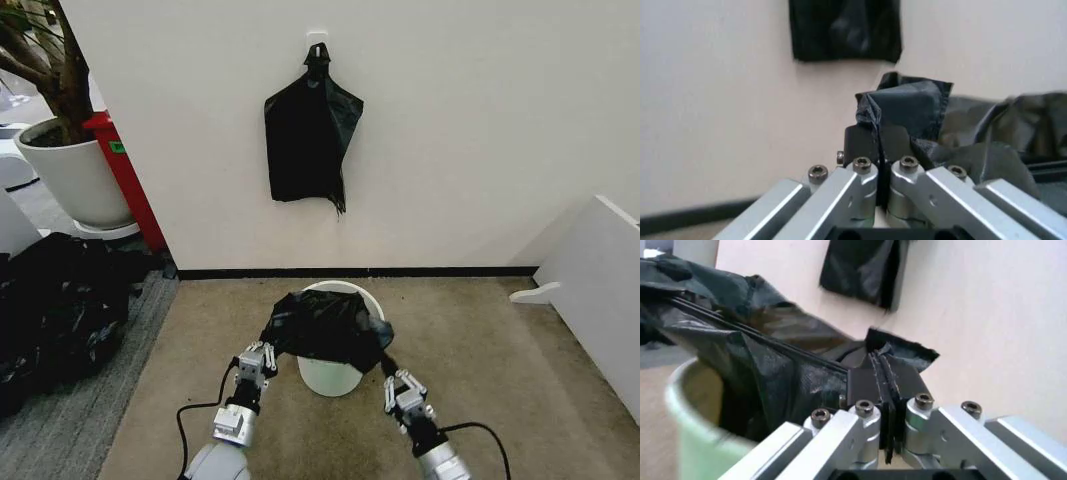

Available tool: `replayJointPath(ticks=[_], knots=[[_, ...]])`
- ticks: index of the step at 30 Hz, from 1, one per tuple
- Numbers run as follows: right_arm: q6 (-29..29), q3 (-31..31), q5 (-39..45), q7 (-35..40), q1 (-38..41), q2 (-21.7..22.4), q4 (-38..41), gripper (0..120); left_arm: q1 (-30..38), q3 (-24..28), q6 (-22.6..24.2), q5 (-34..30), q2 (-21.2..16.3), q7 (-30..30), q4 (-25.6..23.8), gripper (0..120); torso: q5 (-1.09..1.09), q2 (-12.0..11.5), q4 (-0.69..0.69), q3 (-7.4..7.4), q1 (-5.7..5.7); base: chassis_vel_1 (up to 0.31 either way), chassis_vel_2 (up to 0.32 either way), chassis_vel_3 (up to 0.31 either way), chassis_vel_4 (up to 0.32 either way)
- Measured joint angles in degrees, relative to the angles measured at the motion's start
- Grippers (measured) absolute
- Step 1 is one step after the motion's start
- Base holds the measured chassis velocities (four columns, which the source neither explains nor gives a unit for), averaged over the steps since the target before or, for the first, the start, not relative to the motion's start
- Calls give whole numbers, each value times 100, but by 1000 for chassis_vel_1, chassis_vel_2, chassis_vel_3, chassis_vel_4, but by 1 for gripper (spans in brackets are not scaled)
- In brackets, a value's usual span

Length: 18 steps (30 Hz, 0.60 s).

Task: Place the garbage bag over the trash bin.

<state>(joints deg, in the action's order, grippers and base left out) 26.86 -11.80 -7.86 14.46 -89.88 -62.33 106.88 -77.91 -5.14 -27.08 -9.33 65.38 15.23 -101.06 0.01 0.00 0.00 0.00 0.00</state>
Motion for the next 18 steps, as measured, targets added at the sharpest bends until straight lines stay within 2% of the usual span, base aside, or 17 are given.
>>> replayJointPath(ticks=[4, 11, 18], knots=[[112, -154, -57, -48, 22, -25, -68, 0, 84, -23, -257, -13, 21, -277, 284, 0, -1, 0, 0, 0, 0, 0, 0, 0, 0], [235, 228, -387, -28, 21, -167, -686, 0, 93, 0, -420, 177, 33, -341, 826, 0, -1, 0, 0, 0, 0, 0, 0, 0, 0], [414, 303, -819, -3, 104, -309, -1080, 0, -81, 36, -437, 459, -36, -321, 864, 0, -1, 0, 0, 0, 0, 0, 0, 0, 0]])
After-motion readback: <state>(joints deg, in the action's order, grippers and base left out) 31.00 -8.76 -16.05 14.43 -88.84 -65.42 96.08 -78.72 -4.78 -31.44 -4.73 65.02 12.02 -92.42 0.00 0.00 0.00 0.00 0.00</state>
